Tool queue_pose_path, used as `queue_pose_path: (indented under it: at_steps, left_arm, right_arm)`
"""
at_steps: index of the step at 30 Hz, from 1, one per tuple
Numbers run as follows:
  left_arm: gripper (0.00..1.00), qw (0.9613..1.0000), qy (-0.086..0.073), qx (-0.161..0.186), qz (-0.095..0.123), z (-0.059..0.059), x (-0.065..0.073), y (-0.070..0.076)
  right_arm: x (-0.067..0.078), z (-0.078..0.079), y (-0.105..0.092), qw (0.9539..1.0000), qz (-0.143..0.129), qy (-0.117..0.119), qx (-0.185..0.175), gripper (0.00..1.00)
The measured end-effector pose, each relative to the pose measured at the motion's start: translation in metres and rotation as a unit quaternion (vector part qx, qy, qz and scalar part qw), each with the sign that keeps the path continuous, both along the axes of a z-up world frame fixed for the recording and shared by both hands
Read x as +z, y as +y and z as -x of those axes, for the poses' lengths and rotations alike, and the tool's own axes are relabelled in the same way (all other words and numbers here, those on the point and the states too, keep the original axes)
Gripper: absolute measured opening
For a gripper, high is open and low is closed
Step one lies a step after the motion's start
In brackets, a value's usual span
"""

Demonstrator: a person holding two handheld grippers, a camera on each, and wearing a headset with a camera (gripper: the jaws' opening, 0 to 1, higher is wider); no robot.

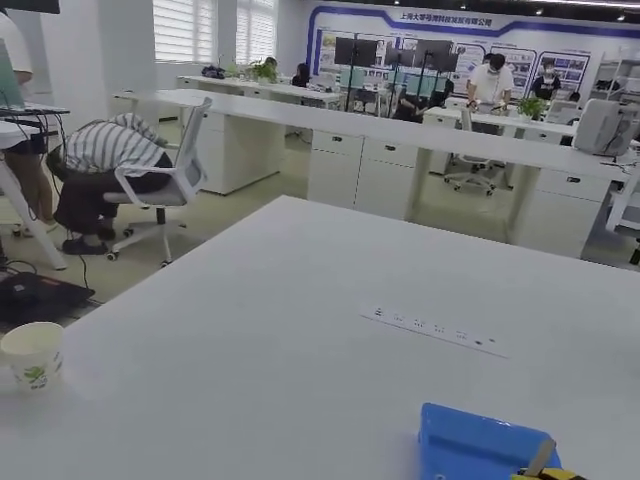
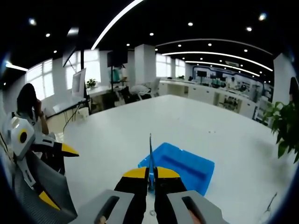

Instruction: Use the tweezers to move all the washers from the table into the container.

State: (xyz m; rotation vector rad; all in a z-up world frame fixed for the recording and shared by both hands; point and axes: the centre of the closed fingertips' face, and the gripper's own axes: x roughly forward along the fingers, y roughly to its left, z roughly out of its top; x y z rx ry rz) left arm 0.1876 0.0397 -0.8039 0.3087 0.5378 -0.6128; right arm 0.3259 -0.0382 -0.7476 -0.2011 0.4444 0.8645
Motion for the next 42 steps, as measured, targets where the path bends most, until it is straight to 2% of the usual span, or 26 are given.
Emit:
queue_pose_path:
  at_steps: [8,13,16,17,25,32,38,42]
  left_arm:
    - [0.91,1.0,0.007,-0.002,-0.001,0.002,-0.002,0.0]
    - [0.91,0.9999,0.01,-0.001,-0.006,0.002,-0.004,0.0]
    - [0.93,0.9999,0.007,-0.005,-0.012,0.004,-0.003,-0.001]
    - [0.94,0.9999,-0.002,-0.009,-0.009,0.004,0.0,-0.002]
    - [0.95,0.9998,-0.004,-0.012,-0.018,0.005,-0.001,-0.002]
    - [0.93,0.9997,0.003,-0.005,-0.025,0.005,-0.005,0.001]
    - [0.94,0.9998,0.009,-0.004,-0.02,0.006,-0.006,0.001]
    - [0.93,0.9997,0.008,-0.001,-0.021,0.005,-0.006,0.002]
  right_arm:
    - [0.0,-0.016,0.005,1.0,-0.006,-0.001,-0.002,0.01]
    - [-0.005,-0.024,0.01,0.9999,-0.008,0.006,-0.002,0.01]
    - [-0.012,-0.03,0.012,1.0,0.005,0.002,0.002,0.01]
    - [-0.013,-0.031,0.013,1.0,0.006,0.003,0.004,0.01]
    - [-0.023,-0.044,0.015,0.9999,0.009,0.007,0.01,0.01]
    - [-0.04,-0.057,0.021,0.9996,0.013,0.019,0.015,0.01]
    - [-0.058,-0.066,0.027,0.999,0.024,0.031,0.019,0.01]
    - [-0.065,-0.071,0.03,0.9988,0.026,0.035,0.022,0.01]
